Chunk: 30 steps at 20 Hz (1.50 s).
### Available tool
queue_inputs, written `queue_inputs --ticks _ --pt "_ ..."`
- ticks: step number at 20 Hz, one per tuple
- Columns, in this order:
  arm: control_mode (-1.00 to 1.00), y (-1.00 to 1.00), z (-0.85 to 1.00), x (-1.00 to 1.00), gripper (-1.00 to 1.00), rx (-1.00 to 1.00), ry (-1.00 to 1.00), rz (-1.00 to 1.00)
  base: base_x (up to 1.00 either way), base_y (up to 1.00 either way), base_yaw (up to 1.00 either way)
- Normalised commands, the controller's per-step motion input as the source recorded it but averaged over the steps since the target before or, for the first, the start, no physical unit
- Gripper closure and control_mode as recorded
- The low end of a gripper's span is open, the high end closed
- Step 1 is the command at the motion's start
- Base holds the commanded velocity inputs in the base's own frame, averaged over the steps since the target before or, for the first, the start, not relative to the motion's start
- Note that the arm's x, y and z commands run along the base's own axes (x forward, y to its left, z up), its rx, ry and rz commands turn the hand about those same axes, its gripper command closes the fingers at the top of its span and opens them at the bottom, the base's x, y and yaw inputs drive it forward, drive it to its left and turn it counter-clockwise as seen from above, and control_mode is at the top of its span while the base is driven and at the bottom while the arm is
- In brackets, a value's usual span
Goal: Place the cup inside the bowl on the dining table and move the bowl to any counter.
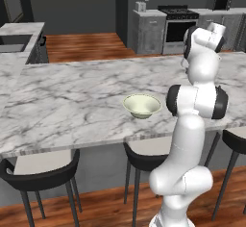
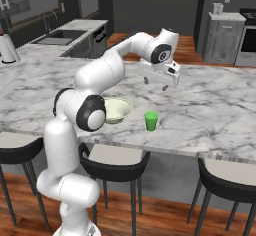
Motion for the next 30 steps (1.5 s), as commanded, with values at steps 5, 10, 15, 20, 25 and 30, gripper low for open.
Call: queue_inputs --ticks 5,10,15,20,25,30 --pt "-1.0 -0.09 -0.03 0.02 -1.0 0.0 0.0 0.0 0.0 0.0 0.0" --pt "-1.0 -0.09 -0.15 0.09 -1.0 0.0 0.0 0.0 0.0 0.0 0.0" --pt "-1.0 -0.05 -0.29 0.13 -1.0 0.0 -0.01 0.0 0.0 0.0 0.0" --pt "-1.0 0.0 -0.31 0.17 -1.0 0.0 -0.04 0.0 0.0 0.0 0.0" --pt "-1.0 0.0 -0.02 0.09 -1.0 0.0 -0.07 0.0 0.0 0.0 0.0" --pt "-1.0 0.0 0.0 0.04 -1.0 -0.01 -0.07 0.0 0.0 0.0 0.0"
